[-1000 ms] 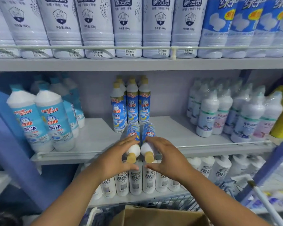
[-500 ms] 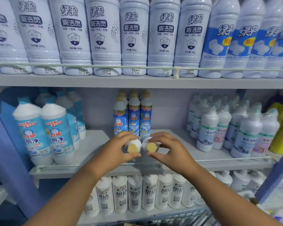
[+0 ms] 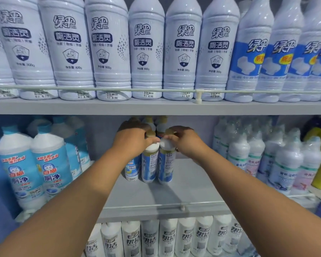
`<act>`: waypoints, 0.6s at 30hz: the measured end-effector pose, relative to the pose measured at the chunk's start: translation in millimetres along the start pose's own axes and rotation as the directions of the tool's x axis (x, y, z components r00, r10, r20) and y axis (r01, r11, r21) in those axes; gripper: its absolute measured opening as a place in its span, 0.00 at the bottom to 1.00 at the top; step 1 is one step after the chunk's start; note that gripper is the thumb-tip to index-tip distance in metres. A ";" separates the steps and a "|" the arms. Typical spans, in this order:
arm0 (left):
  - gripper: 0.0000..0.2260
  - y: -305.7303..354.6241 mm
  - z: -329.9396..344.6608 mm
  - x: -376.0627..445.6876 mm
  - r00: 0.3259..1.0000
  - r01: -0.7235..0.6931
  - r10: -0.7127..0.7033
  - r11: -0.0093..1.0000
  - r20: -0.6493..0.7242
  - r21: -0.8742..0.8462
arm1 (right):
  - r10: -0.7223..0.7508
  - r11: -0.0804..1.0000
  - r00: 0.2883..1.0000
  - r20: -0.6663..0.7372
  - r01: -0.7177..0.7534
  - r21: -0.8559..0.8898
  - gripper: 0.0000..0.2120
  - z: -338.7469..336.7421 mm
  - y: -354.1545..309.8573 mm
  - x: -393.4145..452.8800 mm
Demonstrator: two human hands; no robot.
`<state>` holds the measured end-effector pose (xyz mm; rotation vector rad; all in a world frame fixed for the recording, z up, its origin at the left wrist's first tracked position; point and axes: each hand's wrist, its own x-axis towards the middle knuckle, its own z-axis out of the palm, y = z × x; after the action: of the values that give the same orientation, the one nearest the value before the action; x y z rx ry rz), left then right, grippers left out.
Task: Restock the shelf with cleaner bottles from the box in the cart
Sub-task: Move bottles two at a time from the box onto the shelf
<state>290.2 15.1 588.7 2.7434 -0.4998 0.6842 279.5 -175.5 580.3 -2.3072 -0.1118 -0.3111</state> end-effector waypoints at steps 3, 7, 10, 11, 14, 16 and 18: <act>0.16 7.7 -3.4 15.2 1.000 -0.022 0.021 1.000 0.009 0.018 | 0.044 0.998 0.999 0.006 -0.043 -0.042 0.11 -0.2 -1.4 16.1; 0.10 12.6 -1.7 30.4 0.996 0.002 0.000 1.000 0.089 -0.028 | 0.062 0.993 0.998 0.023 -0.060 -0.098 0.15 0.5 -3.6 28.7; 0.09 12.6 -0.3 38.5 0.987 0.072 -0.057 0.993 0.150 -0.093 | 0.093 0.990 0.995 0.033 -0.088 -0.109 0.15 4.0 -5.6 37.6; 0.09 11.7 -0.1 40.7 0.985 0.090 -0.070 0.988 0.160 -0.125 | 0.099 0.989 0.994 0.035 -0.094 -0.116 0.15 5.2 -6.9 40.8; 0.09 2.1 5.1 49.7 0.980 0.108 -0.078 0.981 0.186 -0.160 | 0.124 0.987 0.992 0.027 -0.121 -0.105 0.15 9.6 -6.9 47.1; 0.10 -2.9 11.4 55.3 0.982 0.084 -0.058 0.987 0.181 -0.140 | 0.127 0.989 0.992 0.007 -0.126 -0.071 0.14 13.9 -2.0 50.8; 0.12 -3.8 18.0 58.4 0.987 0.063 -0.043 0.990 0.157 -0.129 | 0.114 0.993 0.993 -0.031 -0.113 0.040 0.15 18.1 5.1 50.2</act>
<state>347.3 -2.8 601.5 2.6839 -0.4848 0.4116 332.4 -166.7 577.7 -2.2597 0.0295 -0.2863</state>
